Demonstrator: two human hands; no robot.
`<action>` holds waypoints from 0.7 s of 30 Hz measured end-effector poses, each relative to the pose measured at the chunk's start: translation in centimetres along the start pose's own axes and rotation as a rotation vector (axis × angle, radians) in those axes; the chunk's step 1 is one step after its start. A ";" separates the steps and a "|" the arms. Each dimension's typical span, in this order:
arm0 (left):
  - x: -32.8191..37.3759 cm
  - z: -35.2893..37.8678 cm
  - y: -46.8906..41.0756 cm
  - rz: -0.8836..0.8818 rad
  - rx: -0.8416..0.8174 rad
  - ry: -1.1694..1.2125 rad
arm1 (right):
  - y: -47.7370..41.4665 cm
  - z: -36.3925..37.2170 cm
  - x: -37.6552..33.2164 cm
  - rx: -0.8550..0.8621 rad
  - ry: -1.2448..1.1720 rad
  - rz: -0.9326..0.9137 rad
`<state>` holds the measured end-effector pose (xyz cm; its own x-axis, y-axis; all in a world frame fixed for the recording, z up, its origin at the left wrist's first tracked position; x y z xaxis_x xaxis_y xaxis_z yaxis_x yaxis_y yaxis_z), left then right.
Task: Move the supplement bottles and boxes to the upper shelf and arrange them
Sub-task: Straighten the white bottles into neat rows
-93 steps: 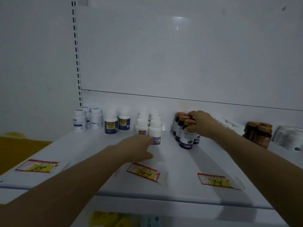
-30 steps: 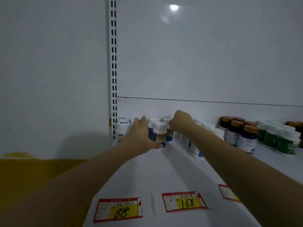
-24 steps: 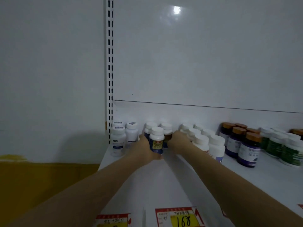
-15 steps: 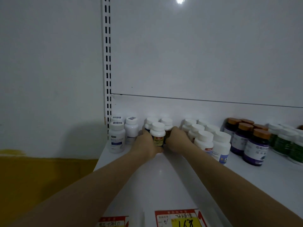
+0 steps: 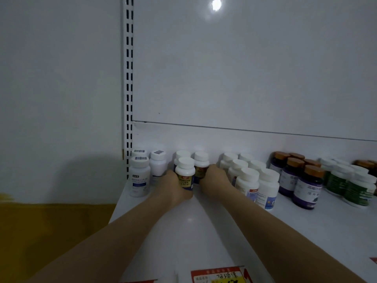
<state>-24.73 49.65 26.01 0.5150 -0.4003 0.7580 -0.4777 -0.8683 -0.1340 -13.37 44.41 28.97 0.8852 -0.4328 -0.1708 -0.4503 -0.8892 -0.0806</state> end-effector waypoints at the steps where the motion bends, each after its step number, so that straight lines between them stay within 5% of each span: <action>1: 0.0 -0.1 -0.1 -0.004 0.001 0.002 | 0.4 -0.5 -0.2 0.009 0.023 -0.009; 7: 1.2 -0.2 1.5 -0.037 -0.028 -0.068 | 5.5 -5.6 -0.4 0.002 -0.029 -0.022; 14: 7.7 -1.0 5.7 -0.026 0.137 -0.243 | 9.0 -16.4 6.8 0.360 -0.259 -0.096; 21: 11.3 4.5 7.5 -0.183 0.097 -0.320 | 8.7 -9.4 16.0 -0.035 -0.115 -0.097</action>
<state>-19.26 37.28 30.73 0.7890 -0.2942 0.5394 -0.2959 -0.9513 -0.0861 -2.05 28.33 34.79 0.9042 -0.3262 -0.2756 -0.3570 -0.9316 -0.0684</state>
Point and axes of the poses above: each hand's wrist, its own y-axis away from the middle knuckle, its own z-axis out of the palm, x = y × z, the point moved 8 cm from there along -y, towards the middle knuckle
